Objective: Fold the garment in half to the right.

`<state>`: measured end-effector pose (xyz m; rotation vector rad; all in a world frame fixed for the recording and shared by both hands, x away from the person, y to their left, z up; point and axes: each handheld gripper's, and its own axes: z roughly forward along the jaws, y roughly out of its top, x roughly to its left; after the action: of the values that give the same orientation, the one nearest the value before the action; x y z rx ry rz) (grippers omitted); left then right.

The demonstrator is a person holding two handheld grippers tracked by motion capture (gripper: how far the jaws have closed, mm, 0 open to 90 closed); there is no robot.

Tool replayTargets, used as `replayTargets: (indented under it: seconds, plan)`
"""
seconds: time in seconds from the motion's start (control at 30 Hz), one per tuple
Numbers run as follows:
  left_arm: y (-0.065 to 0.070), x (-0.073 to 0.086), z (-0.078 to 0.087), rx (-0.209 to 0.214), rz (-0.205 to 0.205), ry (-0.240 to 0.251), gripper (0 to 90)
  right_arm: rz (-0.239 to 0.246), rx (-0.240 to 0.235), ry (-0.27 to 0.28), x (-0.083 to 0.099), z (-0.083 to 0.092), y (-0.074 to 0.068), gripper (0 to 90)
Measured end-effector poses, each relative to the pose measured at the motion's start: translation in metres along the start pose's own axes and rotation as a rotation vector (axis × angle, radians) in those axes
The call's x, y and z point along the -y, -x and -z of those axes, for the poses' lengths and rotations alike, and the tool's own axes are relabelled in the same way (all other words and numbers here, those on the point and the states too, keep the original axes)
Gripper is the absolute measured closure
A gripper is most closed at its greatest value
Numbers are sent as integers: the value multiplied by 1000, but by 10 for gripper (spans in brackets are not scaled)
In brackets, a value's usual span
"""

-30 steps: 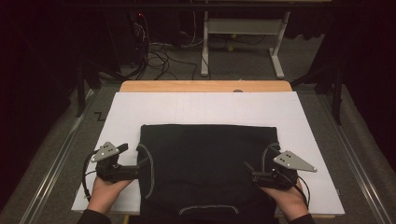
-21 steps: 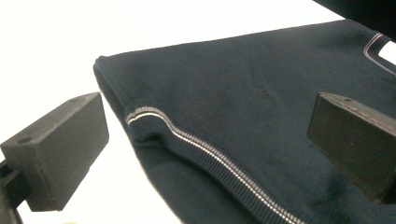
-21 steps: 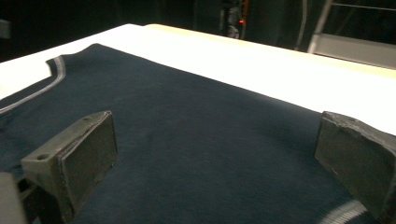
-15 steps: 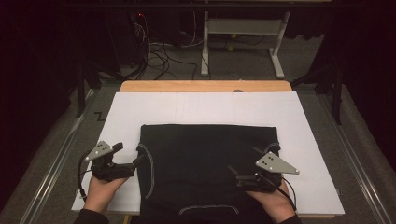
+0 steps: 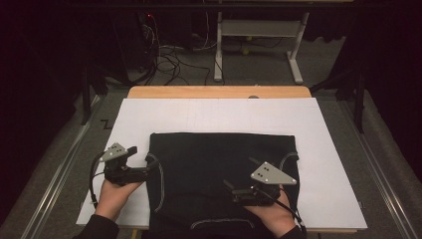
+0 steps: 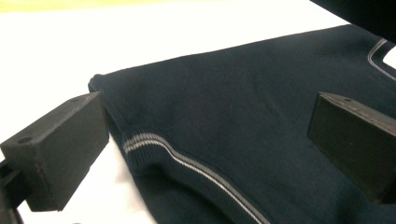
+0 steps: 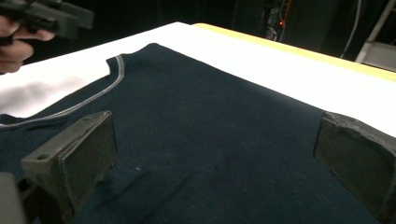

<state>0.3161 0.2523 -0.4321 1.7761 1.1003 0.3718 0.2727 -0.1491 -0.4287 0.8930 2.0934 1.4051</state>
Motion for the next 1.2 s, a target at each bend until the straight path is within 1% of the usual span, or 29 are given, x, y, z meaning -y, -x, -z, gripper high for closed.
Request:
replayTargets:
  seconds: [0.07, 0.17, 0.23, 0.3, 0.47, 0.53, 0.63, 0.7, 0.8, 0.9, 1.0, 1.1, 1.17, 1.2]
  plan:
    - [-4, -4, -3, -2, 4, -5, 0, 2, -17, -2, -2, -6, -5, 0]
    - [-10, -9, -7, -9, 5, -17, 0, 8, -27, -9, -3, -13, -11, 0]
    - [-14, -12, -10, -5, 14, -25, 0, 9, -38, -17, -3, -17, -16, 0]
    - [-16, -14, -12, -11, 12, -27, 0, 11, -47, -27, -3, -22, -21, 0]
    - [-19, -23, -17, -5, 13, -38, 0, 20, -62, -42, -3, -29, -29, 0]
    - [-21, -27, -20, -17, 7, -40, 0, 26, -67, -47, -4, -32, -32, 0]
    - [-26, -33, -26, -20, 18, -42, 0, 35, -78, -52, -4, -36, -38, 0]
    - [-30, -37, -31, -32, 21, -53, 0, 45, -88, -60, -3, -38, -42, 0]
    - [-38, -41, -37, -42, 33, -68, 3, 53, -106, -68, -2, -42, -49, 0]
    - [-47, -45, -45, -71, 43, -106, 19, 59, -123, -81, -2, -45, -56, 0]
    - [-55, -46, -52, -80, 71, -127, 20, 68, -145, -83, -3, -49, -63, 0]
    - [-63, -44, -61, -86, 104, -136, 28, 65, -161, -80, -5, -51, -68, 1]
    - [-67, -41, -68, -95, 112, -158, 34, 71, -175, -78, -6, -51, -73, 1]
    - [-68, -39, -72, -93, 124, -170, 34, 73, -178, -77, -7, -51, -76, 1]
